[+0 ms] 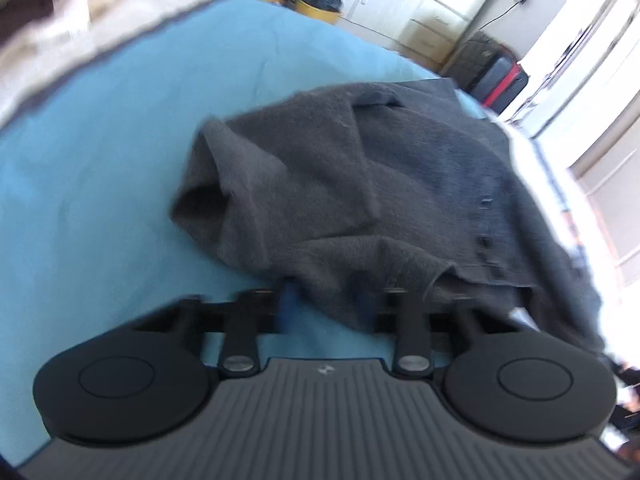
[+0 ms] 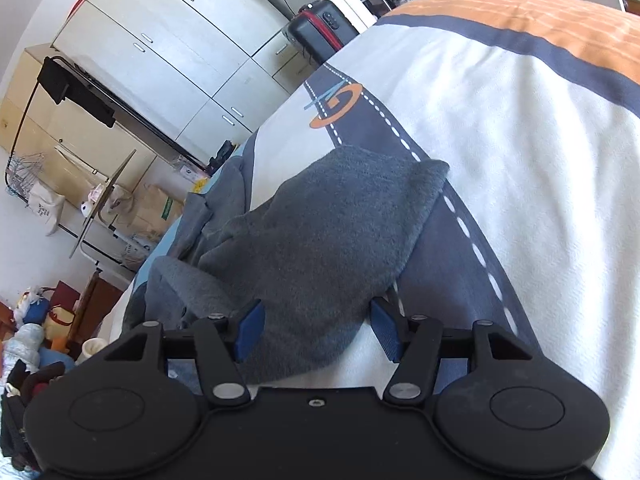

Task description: Fold clothes

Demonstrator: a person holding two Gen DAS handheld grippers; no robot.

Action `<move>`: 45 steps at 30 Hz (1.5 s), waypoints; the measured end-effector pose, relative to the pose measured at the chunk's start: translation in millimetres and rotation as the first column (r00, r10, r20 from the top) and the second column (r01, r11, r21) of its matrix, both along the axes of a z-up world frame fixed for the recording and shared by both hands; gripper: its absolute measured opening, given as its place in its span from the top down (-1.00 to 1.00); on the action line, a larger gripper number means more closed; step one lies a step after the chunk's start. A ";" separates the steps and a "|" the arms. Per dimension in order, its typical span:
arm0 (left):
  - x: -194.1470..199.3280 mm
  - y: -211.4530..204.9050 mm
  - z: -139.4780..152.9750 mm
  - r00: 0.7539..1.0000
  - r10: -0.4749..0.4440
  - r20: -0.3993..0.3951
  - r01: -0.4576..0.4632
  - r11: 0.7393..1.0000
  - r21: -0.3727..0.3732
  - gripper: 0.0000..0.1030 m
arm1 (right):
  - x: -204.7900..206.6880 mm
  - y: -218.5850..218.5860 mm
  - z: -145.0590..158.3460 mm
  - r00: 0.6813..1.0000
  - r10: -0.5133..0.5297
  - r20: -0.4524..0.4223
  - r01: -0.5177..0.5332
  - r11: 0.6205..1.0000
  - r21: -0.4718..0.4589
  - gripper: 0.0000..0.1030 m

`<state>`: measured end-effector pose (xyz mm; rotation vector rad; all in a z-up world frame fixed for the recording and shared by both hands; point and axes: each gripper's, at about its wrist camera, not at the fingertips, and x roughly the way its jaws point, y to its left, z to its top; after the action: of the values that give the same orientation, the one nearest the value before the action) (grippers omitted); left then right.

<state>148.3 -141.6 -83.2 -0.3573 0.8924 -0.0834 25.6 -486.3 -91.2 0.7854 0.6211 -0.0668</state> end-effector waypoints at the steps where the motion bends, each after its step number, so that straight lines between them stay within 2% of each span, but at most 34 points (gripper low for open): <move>1: 0.4 -2.3 2.0 1.000 -0.003 0.010 0.003 1.000 0.020 0.88 | 3.7 2.7 -0.5 1.000 -0.005 0.011 0.006 1.000 -0.029 -0.25; 2: 0.5 -4.4 4.0 1.000 -0.006 0.020 0.006 0.999 0.037 0.92 | 7.0 6.2 -0.5 1.000 -0.009 0.023 0.010 0.998 -0.064 -0.24; 4: -2.2 -5.5 9.1 0.999 0.006 0.033 -0.007 0.999 0.052 0.94 | 13.9 14.9 0.5 0.999 -0.011 0.035 0.016 0.988 -0.152 0.02; 5: -5.1 -5.8 13.9 0.998 0.013 0.057 -0.017 0.997 0.071 0.94 | 17.0 20.3 2.3 1.000 -0.004 0.027 0.010 0.977 -0.214 0.49; 6: -9.9 -4.7 21.1 0.996 0.019 0.088 -0.027 0.995 0.091 0.94 | 19.8 25.4 4.3 1.000 0.003 0.018 0.002 0.961 -0.276 0.87; 10: -37.6 6.2 55.8 0.978 0.028 0.206 -0.049 0.994 0.101 0.95 | 2.3 28.0 32.1 0.993 -0.001 0.115 0.045 0.924 -0.380 0.89; 13: -67.2 21.1 72.1 0.974 0.022 0.223 -0.032 0.999 0.040 0.95 | -21.0 30.4 63.7 0.987 0.026 0.156 0.050 0.886 -0.462 0.91; 14: -76.9 24.9 72.0 0.976 0.020 0.216 -0.027 0.999 0.030 0.95 | -28.4 32.1 70.8 0.989 0.036 0.147 0.042 0.867 -0.496 0.91; 16: -85.2 24.0 59.6 0.983 -0.001 0.183 -0.015 0.996 0.085 0.95 | -40.2 36.9 78.0 0.994 0.044 0.097 0.022 0.810 -0.586 0.91; 17: -89.2 23.4 53.3 0.986 -0.012 0.166 -0.008 0.993 0.114 0.95 | -42.1 39.1 74.0 0.998 0.037 0.057 0.007 0.773 -0.634 0.91; 18: -88.6 24.0 44.3 0.990 -0.018 0.136 0.002 0.993 0.122 0.95 | -42.1 38.1 66.9 0.999 0.024 0.022 -0.003 0.758 -0.652 0.91; 19: -87.6 24.6 35.2 0.994 -0.025 0.106 0.011 0.992 0.128 0.95 | -41.3 33.2 58.2 1.000 0.015 -0.004 -0.014 0.776 -0.630 0.91; 20: -86.8 26.8 28.5 0.995 -0.028 0.095 0.018 0.995 0.102 0.95 | -42.8 26.3 52.1 1.000 0.000 0.001 0.001 0.812 -0.584 0.91; 22: -89.0 28.0 28.4 0.995 -0.039 0.089 0.031 0.996 0.090 0.94 | -47.7 14.2 45.4 0.999 -0.030 0.028 0.039 0.868 -0.496 0.90; 25: -92.6 29.6 29.1 0.995 -0.056 0.082 0.050 0.996 0.072 0.91 | -44.9 13.8 40.3 0.999 -0.042 -0.019 0.029 0.891 -0.453 0.79; 26: -93.8 30.1 29.3 0.995 -0.061 0.079 0.056 0.996 0.066 0.90 | -48.7 13.1 38.4 0.998 -0.055 -0.026 0.039 0.904 -0.426 0.66; 27: -95.0 30.7 29.5 0.995 -0.067 0.076 0.062 0.996 0.061 0.90 | -52.5 12.3 36.5 0.997 -0.068 -0.033 0.049 0.916 -0.397 0.44; 29: -97.6 27.6 28.9 0.993 -0.088 0.075 0.085 0.995 0.047 0.90 | -60.2 10.7 32.8 0.995 -0.093 -0.049 0.071 0.938 -0.340 0.18; 31: -100.0 23.3 25.5 0.991 -0.108 0.073 0.105 0.994 0.044 0.90 | -73.7 14.8 30.7 0.998 -0.046 -0.034 0.037 0.972 -0.234 0.18; 33: -102.6 19.5 22.5 0.989 -0.130 0.068 0.127 0.990 0.055 0.86 | -89.7 26.2 32.1 1.000 0.015 0.008 -0.013 0.984 -0.180 0.18; 36: -106.8 12.9 18.6 0.984 -0.167 0.062 0.163 0.984 0.073 0.67 | -95.4 55.8 38.2 0.981 0.192 0.021 -0.185 0.963 -0.194 0.18; 39: -111.0 5.1 15.8 0.977 -0.202 0.064 0.196 0.976 0.089 0.45 | -88.2 90.8 36.8 0.924 0.383 -0.006 -0.376 0.904 -0.205 0.10; 40: -111.3 4.7 14.8 0.977 -0.204 0.069 0.198 0.976 0.086 0.41 | -85.1 101.0 33.9 0.916 0.401 -0.018 -0.395 0.892 -0.221 0.04; 42: -111.2 5.1 12.5 0.977 -0.202 0.075 0.197 0.978 0.073 0.38 | -78.7 120.0 26.6 0.911 0.411 -0.045 -0.408 0.875 -0.259 -0.24; 45: -107.7 8.9 8.3 0.981 -0.178 0.084 0.175 0.984 0.036 0.34 | -63.7 138.1 17.7 0.919 0.387 -0.076 -0.388 0.856 -0.342 -0.32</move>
<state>40.6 -132.7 -74.9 -0.2453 0.8372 -0.2480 -38.1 -348.3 -73.5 0.3020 0.7380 0.1885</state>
